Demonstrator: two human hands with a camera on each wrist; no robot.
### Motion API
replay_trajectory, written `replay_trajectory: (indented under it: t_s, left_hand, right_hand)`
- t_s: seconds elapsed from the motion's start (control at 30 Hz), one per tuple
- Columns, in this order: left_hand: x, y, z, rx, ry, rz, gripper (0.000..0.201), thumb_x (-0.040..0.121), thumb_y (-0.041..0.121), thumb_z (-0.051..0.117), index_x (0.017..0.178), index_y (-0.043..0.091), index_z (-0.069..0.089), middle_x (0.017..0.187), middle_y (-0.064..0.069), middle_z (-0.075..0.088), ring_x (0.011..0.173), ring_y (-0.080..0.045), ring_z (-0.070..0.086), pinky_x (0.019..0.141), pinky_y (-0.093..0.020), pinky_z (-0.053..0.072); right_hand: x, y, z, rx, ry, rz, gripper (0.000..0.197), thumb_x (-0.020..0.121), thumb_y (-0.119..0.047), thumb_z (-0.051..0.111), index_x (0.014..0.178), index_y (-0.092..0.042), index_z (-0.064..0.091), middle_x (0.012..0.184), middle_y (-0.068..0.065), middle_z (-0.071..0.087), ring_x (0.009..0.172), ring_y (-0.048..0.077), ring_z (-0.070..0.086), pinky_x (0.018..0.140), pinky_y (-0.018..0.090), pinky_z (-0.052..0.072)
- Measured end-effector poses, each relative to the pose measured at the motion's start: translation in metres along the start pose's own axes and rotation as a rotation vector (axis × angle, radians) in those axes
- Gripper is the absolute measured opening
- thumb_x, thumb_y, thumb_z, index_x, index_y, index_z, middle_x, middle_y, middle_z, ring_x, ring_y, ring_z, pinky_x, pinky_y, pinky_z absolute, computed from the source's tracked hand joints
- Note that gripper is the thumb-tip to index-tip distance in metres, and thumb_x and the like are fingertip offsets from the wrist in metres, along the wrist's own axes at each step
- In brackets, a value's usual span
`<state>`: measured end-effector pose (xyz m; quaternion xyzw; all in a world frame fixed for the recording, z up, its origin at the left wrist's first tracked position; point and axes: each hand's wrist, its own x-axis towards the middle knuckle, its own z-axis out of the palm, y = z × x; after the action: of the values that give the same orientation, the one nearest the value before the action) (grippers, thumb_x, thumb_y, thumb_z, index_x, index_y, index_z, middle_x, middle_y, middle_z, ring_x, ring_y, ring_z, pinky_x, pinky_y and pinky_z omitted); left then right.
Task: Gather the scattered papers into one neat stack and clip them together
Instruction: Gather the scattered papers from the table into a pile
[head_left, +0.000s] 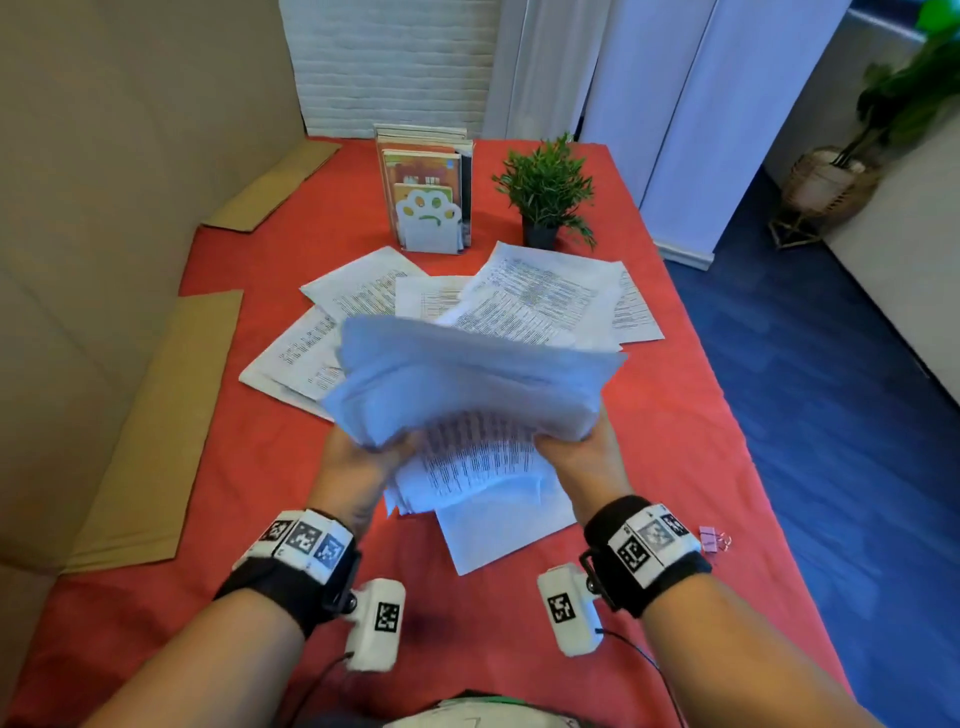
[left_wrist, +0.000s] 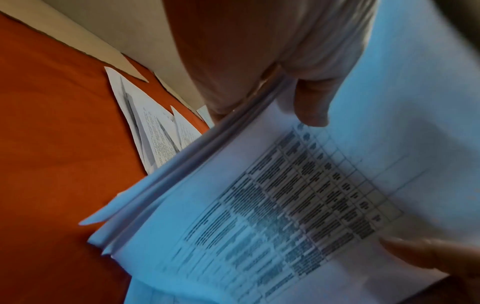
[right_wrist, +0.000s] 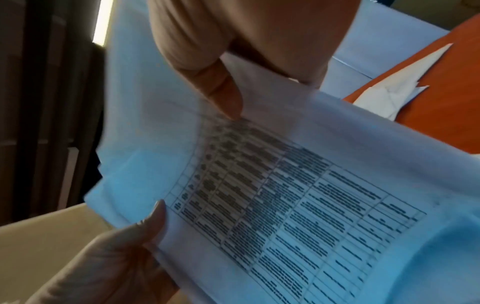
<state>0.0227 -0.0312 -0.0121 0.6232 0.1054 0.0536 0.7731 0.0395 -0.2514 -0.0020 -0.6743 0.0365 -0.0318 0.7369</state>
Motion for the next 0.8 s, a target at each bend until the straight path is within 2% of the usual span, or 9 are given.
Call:
replay_trajectory:
  t_s: [0.03,0.07,0.17,0.23,0.33,0.47,0.57,0.7,0.8]
  left_hand:
    - [-0.002,0.002,0.003,0.017,-0.015,0.014,0.067,0.059,-0.002,0.078,0.121,0.0,0.053,0.101,-0.017,0.071,0.083,-0.031,0.064,0.058,-0.033,0.058]
    - [-0.002,0.002,0.005,0.026,-0.018,0.033,0.069,0.061,-0.001,0.077,0.124,0.003,0.051,0.11,-0.023,0.066,0.088,-0.034,0.063,0.06,-0.037,0.058]
    - [0.001,0.004,0.008,0.039,0.01,0.059,0.069,0.058,-0.01,0.069,0.116,0.025,0.056,0.113,-0.013,0.066,0.102,-0.03,0.064,0.08,-0.046,0.055]
    - [0.004,0.005,0.011,0.06,0.052,0.042,0.067,0.052,-0.011,0.061,0.102,0.034,0.059,0.099,-0.006,0.068,0.095,-0.029,0.065,0.077,-0.046,0.056]
    - [0.006,0.003,0.017,0.077,0.103,0.031,0.062,0.049,-0.013,0.056,0.092,0.032,0.059,0.085,-0.006,0.064,0.08,-0.024,0.061,0.068,-0.041,0.053]
    - [0.009,-0.006,0.022,0.113,0.188,0.028,0.069,0.056,-0.022,0.065,0.093,0.037,0.06,0.089,-0.012,0.063,0.076,-0.022,0.061,0.069,-0.048,0.055]
    - [0.011,-0.011,0.025,0.144,0.194,0.003,0.06,0.058,-0.017,0.07,0.1,0.025,0.057,0.088,-0.015,0.067,0.074,-0.023,0.064,0.07,-0.05,0.057]
    - [0.01,-0.015,0.03,0.117,0.206,-0.007,0.067,0.063,-0.02,0.059,0.099,0.036,0.057,0.09,-0.009,0.067,0.08,-0.024,0.064,0.073,-0.044,0.056]
    - [0.009,-0.025,0.026,0.135,0.148,-0.035,0.06,0.065,-0.014,0.063,0.1,0.034,0.06,0.102,-0.012,0.07,0.094,-0.027,0.066,0.081,-0.045,0.055]
  right_hand:
    - [-0.001,-0.001,-0.002,0.028,0.002,0.003,0.062,0.069,0.023,0.048,0.103,-0.029,0.056,0.088,0.0,0.058,0.081,0.011,0.053,0.072,0.028,0.045]
    - [0.0,-0.002,-0.004,0.056,-0.006,0.007,0.065,0.064,0.021,0.049,0.106,-0.028,0.056,0.092,0.0,0.059,0.082,0.011,0.054,0.071,0.027,0.045]
    - [0.004,-0.006,-0.004,0.132,-0.028,0.056,0.067,0.054,0.014,0.047,0.111,-0.022,0.053,0.093,0.0,0.058,0.08,0.009,0.053,0.062,0.021,0.044]
    - [0.007,-0.005,-0.003,0.139,0.001,0.107,0.063,0.055,0.015,0.046,0.101,-0.026,0.053,0.087,0.0,0.054,0.078,0.011,0.05,0.061,0.024,0.041]
    - [0.01,0.0,-0.003,0.121,0.021,0.147,0.059,0.047,0.009,0.046,0.095,-0.024,0.056,0.083,0.0,0.055,0.072,0.007,0.053,0.056,0.022,0.041]
    - [0.015,0.009,-0.003,0.106,0.059,0.188,0.048,0.045,0.008,0.048,0.082,-0.019,0.062,0.072,0.004,0.055,0.068,0.017,0.047,0.055,0.023,0.039]
    - [0.014,0.009,-0.002,0.107,0.022,0.183,0.05,0.046,0.008,0.05,0.086,-0.017,0.064,0.063,-0.006,0.06,0.06,0.008,0.053,0.052,0.018,0.044]
    - [0.015,0.015,0.001,0.056,0.025,0.241,0.042,0.05,0.002,0.06,0.089,-0.013,0.063,0.083,0.011,0.062,0.077,0.022,0.057,0.071,0.032,0.048]
    - [0.014,0.02,0.001,0.027,-0.006,0.273,0.03,0.065,-0.001,0.07,0.091,-0.012,0.064,0.09,0.012,0.062,0.084,0.021,0.057,0.08,0.034,0.045]
